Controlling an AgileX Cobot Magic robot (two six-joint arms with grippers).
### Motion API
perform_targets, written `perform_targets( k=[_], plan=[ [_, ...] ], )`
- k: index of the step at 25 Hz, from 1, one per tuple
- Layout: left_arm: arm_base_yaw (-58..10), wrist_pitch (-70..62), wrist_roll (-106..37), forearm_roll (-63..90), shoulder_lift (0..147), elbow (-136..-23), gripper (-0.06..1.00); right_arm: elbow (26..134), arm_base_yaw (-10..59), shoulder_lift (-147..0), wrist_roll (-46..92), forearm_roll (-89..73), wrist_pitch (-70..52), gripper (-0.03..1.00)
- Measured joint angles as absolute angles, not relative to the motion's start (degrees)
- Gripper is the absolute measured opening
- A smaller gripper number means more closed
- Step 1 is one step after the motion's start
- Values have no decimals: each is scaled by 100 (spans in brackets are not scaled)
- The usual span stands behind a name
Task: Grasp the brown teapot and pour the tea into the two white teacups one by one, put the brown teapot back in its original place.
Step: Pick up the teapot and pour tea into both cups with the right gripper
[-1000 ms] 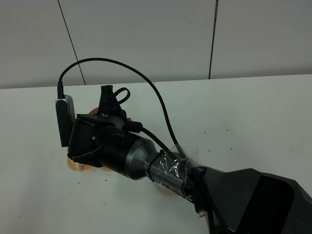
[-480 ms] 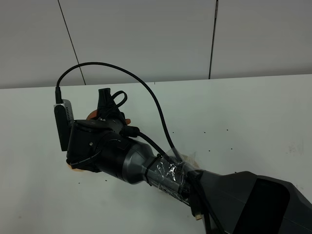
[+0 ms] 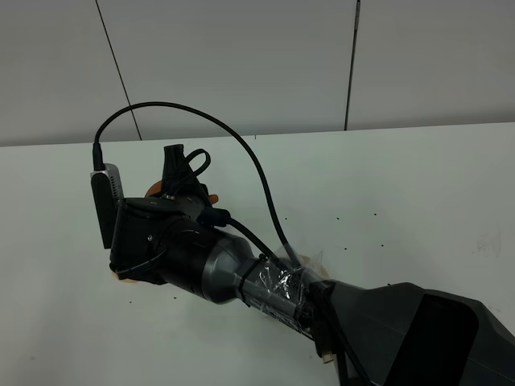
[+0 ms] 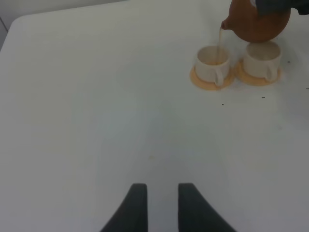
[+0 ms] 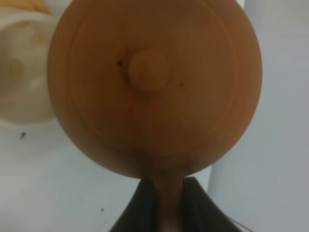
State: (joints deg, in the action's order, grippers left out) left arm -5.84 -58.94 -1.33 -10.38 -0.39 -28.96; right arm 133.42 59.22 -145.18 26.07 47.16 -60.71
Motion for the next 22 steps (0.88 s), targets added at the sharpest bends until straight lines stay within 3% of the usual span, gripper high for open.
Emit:
perform_targets(
  k=[22],
  plan=[
    [-584, -5894, -133, -1038, -39, -2896, 23, 13342, 5985, -14518, 2607, 4781, -6085, 9]
  ],
)
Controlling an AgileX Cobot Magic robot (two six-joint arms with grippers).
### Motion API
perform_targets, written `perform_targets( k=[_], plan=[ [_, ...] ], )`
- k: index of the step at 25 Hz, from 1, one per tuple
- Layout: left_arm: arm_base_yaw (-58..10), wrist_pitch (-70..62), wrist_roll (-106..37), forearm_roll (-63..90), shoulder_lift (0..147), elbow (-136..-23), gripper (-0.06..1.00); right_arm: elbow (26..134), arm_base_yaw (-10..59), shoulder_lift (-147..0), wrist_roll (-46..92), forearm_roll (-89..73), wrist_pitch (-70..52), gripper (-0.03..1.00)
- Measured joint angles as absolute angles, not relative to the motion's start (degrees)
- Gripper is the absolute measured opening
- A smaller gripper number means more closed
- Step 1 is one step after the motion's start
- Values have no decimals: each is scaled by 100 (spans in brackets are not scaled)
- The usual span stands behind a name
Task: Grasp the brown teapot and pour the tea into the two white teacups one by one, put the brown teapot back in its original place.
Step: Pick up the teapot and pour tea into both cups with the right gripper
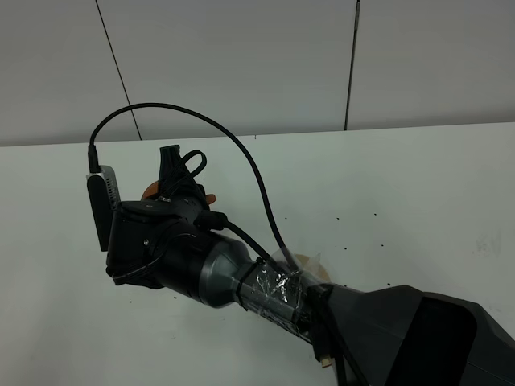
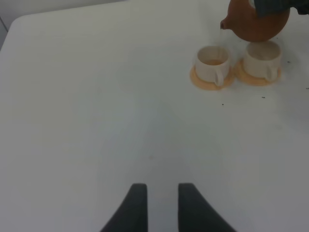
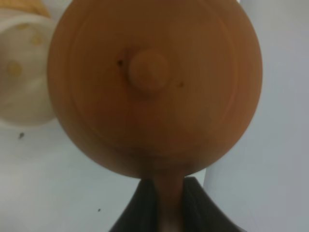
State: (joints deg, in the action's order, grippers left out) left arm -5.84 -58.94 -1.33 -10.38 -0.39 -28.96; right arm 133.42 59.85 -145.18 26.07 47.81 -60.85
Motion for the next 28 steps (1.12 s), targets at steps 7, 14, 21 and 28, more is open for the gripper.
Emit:
perform_targets(
  k=[7, 14, 21, 28],
  plan=[
    [-584, -5894, -133, -1038, -39, -2896, 23, 13342, 6001, -14518, 2607, 4781, -6085, 9],
    [-584, -5894, -136, -1038, -39, -2896, 23, 13342, 6001, -14518, 2607, 4781, -6085, 9],
    [-584, -5894, -136, -1038, -39, -2896, 23, 13342, 6034, -14518, 2607, 4786, -6085, 9],
    [-584, -5894, -136, -1038, -39, -2896, 23, 13342, 6034, -14518, 2604, 4881, -6095, 9]
  ],
)
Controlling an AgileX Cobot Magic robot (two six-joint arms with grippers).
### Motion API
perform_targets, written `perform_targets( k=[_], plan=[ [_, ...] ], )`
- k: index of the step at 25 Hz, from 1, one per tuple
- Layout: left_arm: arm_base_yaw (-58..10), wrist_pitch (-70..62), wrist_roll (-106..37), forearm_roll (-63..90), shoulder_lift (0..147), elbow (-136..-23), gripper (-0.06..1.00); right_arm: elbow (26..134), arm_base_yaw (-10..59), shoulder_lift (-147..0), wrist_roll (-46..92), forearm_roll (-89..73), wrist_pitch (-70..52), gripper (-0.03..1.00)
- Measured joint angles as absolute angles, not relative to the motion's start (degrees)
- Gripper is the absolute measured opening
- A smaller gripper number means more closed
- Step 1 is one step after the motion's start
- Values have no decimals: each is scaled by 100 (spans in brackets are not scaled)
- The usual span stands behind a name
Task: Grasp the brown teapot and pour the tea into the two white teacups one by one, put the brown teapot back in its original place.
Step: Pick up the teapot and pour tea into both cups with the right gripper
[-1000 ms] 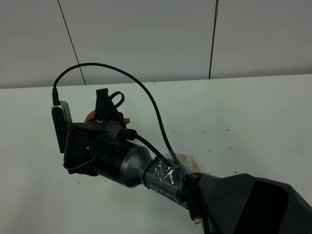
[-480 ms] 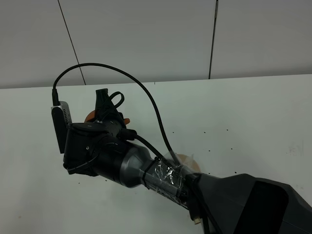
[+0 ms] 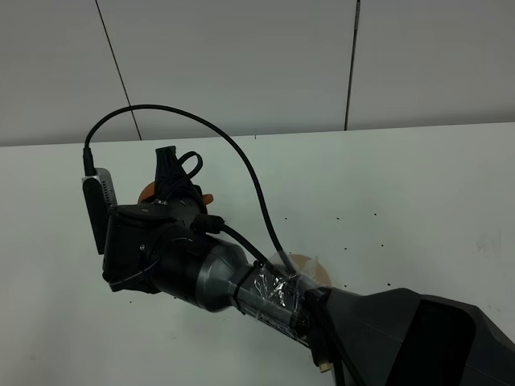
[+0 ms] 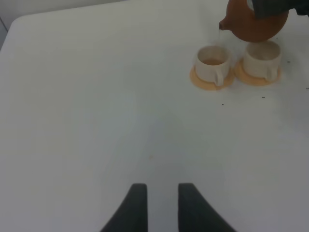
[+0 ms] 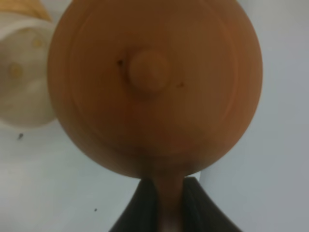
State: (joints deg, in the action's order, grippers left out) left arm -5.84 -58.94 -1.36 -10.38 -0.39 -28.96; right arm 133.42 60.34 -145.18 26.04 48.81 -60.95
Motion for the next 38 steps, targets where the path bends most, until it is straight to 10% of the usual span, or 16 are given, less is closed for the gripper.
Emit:
perform_targets(
  k=[38],
  plan=[
    [-584, -5894, -136, -1038, -39, -2896, 23, 13163, 6089, -14518, 2594, 5090, -6085, 9]
  ],
)
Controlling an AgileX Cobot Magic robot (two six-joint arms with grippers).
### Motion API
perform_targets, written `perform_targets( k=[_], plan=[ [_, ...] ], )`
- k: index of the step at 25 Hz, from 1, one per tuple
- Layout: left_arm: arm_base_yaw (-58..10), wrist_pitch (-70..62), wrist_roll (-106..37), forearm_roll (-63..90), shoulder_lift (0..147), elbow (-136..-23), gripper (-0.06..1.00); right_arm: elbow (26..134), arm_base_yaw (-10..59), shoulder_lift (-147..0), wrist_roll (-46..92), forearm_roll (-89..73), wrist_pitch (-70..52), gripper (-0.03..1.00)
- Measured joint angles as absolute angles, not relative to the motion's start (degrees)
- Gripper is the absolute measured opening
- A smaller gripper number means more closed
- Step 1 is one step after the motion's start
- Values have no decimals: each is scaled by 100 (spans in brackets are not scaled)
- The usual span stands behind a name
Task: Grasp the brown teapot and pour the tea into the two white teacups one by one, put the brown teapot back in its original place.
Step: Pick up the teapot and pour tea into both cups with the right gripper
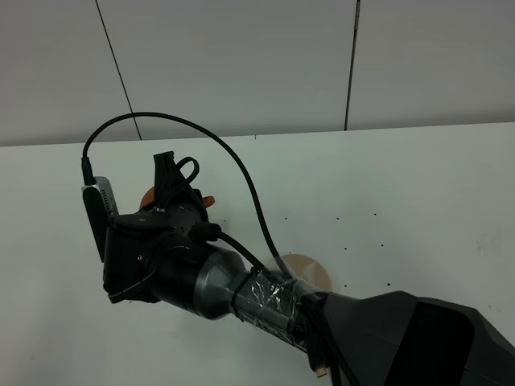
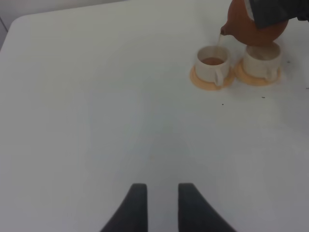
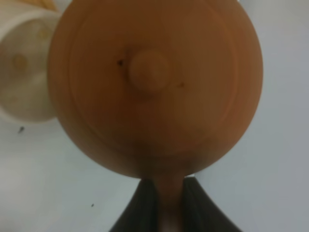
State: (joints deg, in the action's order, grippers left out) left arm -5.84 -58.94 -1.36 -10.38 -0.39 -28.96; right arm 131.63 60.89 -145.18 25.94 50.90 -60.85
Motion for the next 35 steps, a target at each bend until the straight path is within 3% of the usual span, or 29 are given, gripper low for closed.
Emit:
perform_targets(
  k=[35],
  plan=[
    [-584, -5894, -130, -1038, -39, -2896, 23, 13163, 6091, -14518, 2590, 5193, -6080, 9]
  ],
)
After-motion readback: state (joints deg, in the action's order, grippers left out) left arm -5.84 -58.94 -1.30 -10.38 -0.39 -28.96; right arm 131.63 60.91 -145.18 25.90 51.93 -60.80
